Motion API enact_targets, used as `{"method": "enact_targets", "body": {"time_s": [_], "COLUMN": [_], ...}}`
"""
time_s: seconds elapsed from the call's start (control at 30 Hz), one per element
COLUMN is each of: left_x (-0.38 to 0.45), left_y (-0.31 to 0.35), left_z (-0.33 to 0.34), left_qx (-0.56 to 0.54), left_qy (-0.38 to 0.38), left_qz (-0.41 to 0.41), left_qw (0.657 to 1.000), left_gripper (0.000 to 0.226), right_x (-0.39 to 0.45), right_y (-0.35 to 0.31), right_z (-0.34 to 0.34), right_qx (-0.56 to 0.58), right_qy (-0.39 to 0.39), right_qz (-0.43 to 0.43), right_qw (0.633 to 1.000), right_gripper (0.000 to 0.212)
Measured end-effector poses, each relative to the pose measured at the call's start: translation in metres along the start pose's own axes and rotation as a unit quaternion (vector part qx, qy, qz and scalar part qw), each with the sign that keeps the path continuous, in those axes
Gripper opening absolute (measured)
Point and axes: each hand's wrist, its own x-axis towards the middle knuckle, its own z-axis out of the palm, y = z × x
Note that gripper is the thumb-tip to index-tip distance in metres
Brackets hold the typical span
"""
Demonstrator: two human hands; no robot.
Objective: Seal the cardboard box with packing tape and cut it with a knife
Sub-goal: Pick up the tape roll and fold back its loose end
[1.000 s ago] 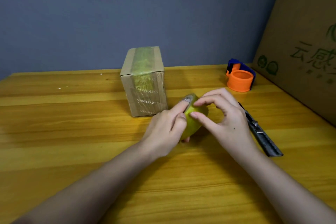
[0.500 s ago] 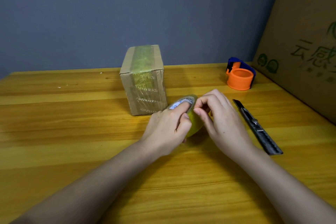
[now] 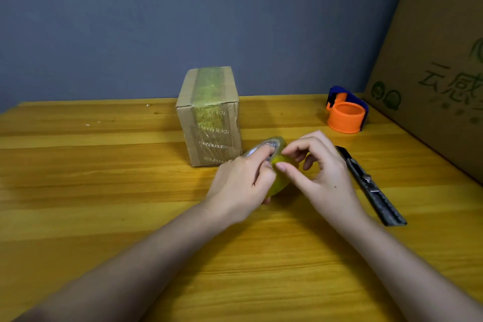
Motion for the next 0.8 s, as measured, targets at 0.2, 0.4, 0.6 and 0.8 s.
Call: {"method": "enact_targets", "body": {"time_s": [0.2, 0.4, 0.6, 0.8], "left_x": [-0.0001, 0.0, 0.0032, 0.0078], "left_y": [0.0004, 0.0003, -0.0026, -0.0081], "left_z": [0.0009, 0.0011, -0.0005, 0.0009], "left_qx": [0.02, 0.025, -0.042, -0.108], "left_qy": [-0.003, -0.007, 0.016, -0.002], "left_qz": [0.009, 0.017, -0.026, -0.031], "left_qw": [1.0, 1.0, 0.999, 0.994], "left_gripper": [0.04, 0.038, 0.034, 0.034], "right_x": [0.002, 0.0015, -0.0002, -0.0004], "right_y": [-0.0016, -0.0003, -0.0063, -0.008], "right_z": [-0.0018, -0.0012, 0.0011, 0.0012], "right_qx": [0.03, -0.033, -0.118, -0.165], "right_qy": [0.002, -0.021, -0.034, 0.009], "right_qz": [0.028, 0.008, -0.086, -0.119], "right_qw": [0.999, 0.999, 0.989, 0.979], "right_gripper": [0.006, 0.012, 0.013, 0.013]}}
